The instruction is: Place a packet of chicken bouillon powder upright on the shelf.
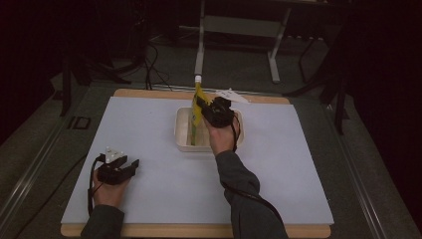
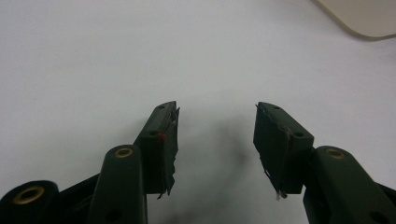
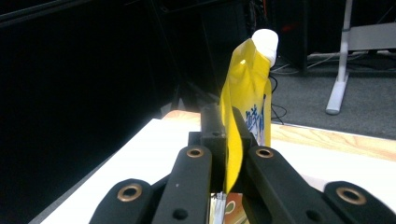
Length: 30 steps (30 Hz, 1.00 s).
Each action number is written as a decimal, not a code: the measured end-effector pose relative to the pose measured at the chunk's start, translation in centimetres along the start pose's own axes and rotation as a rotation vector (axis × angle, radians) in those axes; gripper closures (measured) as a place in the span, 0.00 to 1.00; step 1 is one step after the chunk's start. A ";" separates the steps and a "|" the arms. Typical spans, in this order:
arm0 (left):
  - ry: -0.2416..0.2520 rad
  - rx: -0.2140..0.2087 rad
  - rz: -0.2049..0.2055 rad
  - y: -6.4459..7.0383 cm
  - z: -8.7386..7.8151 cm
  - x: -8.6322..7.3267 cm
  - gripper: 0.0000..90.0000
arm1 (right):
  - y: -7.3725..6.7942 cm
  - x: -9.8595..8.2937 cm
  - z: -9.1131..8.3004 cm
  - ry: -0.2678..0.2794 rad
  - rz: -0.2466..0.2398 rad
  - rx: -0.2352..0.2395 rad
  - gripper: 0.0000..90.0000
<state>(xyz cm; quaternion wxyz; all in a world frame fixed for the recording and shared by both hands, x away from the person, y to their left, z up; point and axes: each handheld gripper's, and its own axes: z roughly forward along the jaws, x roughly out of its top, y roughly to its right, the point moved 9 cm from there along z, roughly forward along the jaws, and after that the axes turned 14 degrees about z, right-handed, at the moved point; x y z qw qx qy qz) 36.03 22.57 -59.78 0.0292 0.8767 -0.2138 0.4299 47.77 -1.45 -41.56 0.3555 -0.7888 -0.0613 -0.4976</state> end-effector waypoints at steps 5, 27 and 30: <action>0.000 0.000 0.002 0.0 0.0 0.0 0.55 | 0.0 -0.7 0.3 -0.011 0.005 -0.001 1.00; -0.007 0.004 0.003 0.0 0.0 0.0 0.55 | 0.2 -2.3 1.8 -0.111 0.002 -0.101 1.00; -0.005 0.003 0.003 0.0 0.0 0.0 0.55 | 0.0 -2.3 1.9 -0.132 -0.003 -0.106 0.99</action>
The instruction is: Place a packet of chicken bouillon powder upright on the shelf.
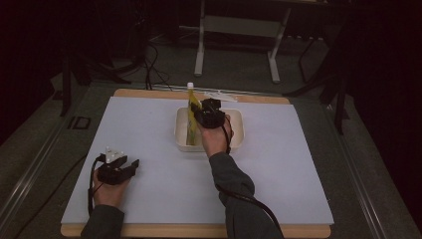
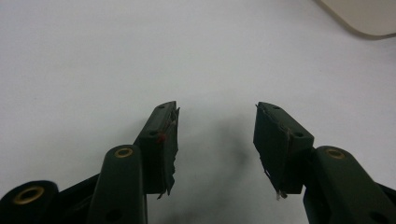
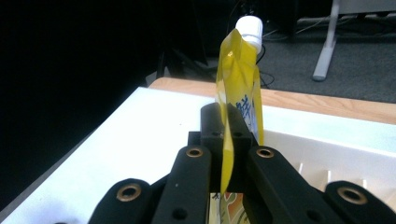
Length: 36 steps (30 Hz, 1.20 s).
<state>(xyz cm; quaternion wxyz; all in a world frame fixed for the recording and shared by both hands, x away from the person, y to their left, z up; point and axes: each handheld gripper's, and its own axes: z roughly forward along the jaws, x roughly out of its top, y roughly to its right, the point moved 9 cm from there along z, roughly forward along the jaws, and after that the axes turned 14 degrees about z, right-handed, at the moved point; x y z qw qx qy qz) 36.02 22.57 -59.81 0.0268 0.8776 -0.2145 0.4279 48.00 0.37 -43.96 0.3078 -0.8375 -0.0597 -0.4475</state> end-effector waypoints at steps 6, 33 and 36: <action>-0.003 -0.002 0.000 0.0 0.1 0.0 0.55 | -0.1 -0.7 0.2 -0.038 -0.048 0.002 0.78; -0.008 0.007 -0.005 0.0 0.1 0.0 0.54 | 0.4 -2.7 -3.4 -0.213 -0.246 0.013 0.34; -0.009 0.009 -0.009 -0.1 0.1 0.0 0.53 | 0.8 -3.1 -4.0 -0.230 -0.264 0.009 0.34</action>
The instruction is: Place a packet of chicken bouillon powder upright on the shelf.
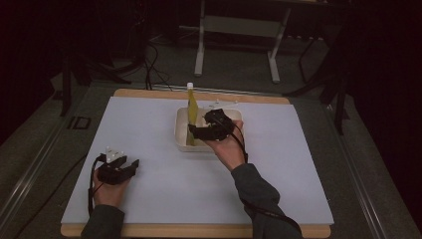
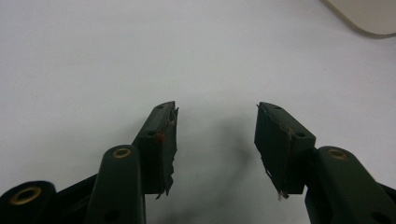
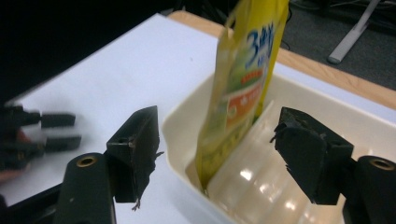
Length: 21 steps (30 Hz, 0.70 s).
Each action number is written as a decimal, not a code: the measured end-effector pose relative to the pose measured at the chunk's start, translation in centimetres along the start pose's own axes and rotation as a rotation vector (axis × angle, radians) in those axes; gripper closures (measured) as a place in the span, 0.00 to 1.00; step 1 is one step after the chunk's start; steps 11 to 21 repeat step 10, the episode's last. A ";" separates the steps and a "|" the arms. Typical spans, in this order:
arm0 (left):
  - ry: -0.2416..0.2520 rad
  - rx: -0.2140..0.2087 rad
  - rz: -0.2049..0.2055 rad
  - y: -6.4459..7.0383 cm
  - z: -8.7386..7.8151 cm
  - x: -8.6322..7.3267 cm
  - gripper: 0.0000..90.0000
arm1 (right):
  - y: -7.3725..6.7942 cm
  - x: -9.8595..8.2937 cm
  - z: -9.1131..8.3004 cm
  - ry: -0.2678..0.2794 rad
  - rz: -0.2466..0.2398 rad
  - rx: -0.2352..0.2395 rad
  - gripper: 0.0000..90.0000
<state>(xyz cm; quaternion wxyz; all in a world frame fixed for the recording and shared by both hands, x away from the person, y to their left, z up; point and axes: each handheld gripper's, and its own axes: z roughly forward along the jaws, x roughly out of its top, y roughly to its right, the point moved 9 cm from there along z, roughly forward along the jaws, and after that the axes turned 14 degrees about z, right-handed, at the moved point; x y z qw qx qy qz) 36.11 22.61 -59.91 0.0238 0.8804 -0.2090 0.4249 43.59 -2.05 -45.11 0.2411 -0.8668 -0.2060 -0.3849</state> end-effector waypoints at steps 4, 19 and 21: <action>-0.002 0.005 -0.001 0.0 0.0 0.0 0.53 | 0.6 -1.5 -0.9 -0.033 -0.035 -0.004 0.34; -0.004 0.017 -0.014 -0.2 0.0 -0.1 0.51 | 1.9 -4.4 -2.7 -0.078 -0.062 0.018 0.32; -0.004 0.017 -0.014 -0.2 0.0 -0.1 0.51 | 1.9 -4.4 -2.7 -0.078 -0.062 0.018 0.32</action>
